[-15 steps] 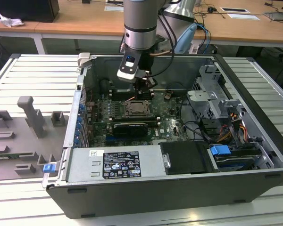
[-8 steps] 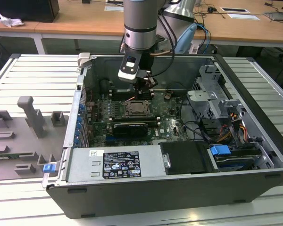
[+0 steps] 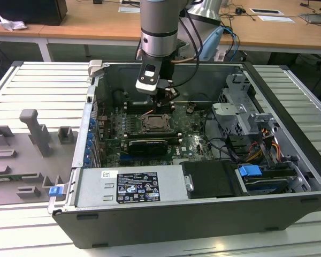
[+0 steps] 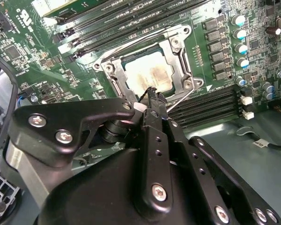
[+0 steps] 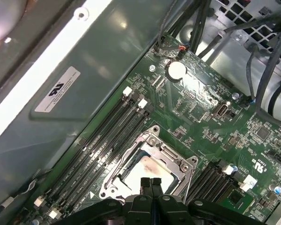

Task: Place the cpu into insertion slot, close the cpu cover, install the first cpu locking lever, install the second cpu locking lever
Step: 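Install the first cpu locking lever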

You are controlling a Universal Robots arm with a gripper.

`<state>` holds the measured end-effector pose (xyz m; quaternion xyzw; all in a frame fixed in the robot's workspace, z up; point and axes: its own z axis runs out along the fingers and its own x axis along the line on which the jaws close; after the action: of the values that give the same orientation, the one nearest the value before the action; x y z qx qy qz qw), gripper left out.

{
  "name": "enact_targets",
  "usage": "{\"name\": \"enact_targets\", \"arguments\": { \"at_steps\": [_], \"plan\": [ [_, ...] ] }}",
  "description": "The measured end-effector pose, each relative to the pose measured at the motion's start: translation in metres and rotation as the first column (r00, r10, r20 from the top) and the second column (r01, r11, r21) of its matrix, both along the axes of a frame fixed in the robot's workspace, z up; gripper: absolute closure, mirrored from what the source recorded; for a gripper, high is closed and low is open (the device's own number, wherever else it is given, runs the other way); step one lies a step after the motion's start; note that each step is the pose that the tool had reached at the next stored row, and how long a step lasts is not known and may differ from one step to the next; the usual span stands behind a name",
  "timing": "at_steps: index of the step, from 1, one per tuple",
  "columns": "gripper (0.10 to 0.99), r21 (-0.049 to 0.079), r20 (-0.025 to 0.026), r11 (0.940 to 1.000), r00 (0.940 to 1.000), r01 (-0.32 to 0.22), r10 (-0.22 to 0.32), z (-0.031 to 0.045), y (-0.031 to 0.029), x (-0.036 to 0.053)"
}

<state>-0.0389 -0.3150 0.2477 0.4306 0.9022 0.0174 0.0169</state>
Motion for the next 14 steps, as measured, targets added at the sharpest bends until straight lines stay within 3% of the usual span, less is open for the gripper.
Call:
{"name": "enact_targets", "arguments": {
  "at_steps": [14],
  "plan": [
    [0.98,0.0,0.0,0.9974,0.9974,-0.072,0.072,0.0,0.0,0.0]
  ]
}}
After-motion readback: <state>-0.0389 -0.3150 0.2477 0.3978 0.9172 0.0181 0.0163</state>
